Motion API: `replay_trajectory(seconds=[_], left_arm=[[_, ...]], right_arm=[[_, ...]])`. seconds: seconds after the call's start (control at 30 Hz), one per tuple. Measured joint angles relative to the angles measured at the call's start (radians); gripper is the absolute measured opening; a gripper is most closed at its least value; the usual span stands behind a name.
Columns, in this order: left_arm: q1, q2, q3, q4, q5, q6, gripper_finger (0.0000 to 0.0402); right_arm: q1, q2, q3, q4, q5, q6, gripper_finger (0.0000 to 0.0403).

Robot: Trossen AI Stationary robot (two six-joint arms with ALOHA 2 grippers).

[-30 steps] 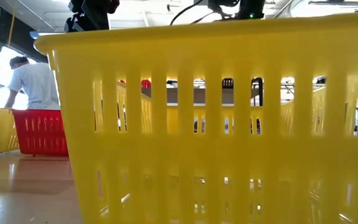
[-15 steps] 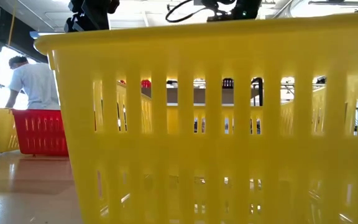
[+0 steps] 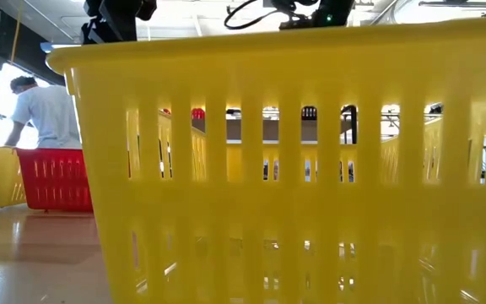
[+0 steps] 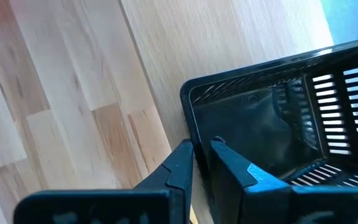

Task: Stack baskets on shelf by color
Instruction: Put the middle right black bin on the shelf, then put the middle left yellow bin on the shelf

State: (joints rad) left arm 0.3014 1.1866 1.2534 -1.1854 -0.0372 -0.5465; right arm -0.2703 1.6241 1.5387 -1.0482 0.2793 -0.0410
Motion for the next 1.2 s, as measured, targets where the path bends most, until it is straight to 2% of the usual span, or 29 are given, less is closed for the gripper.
replay_trajectory(seconds=[0.67, 0.83, 0.97, 1.2], left_arm=[[-0.016, 0.0, 0.0, 0.0, -0.004, 0.026, 0.0149], [-0.016, 0.0, 0.0, 0.0, -0.004, 0.026, 0.0149], [-0.016, 0.0, 0.0, 0.0, -0.004, 0.026, 0.0149], [-0.016, 0.0, 0.0, -0.028, 0.0, 0.027, 0.0149]], right_arm=[[0.001, 0.0, 0.0, 0.005, 0.025, -0.002, 0.0046], [0.001, 0.0, 0.0, 0.0, 0.009, 0.0, 0.0085], [0.001, 0.0, 0.0, -0.001, 0.039, -0.002, 0.0119], [0.009, -0.001, 0.068, -0.041, 0.007, 0.018, 0.0139]])
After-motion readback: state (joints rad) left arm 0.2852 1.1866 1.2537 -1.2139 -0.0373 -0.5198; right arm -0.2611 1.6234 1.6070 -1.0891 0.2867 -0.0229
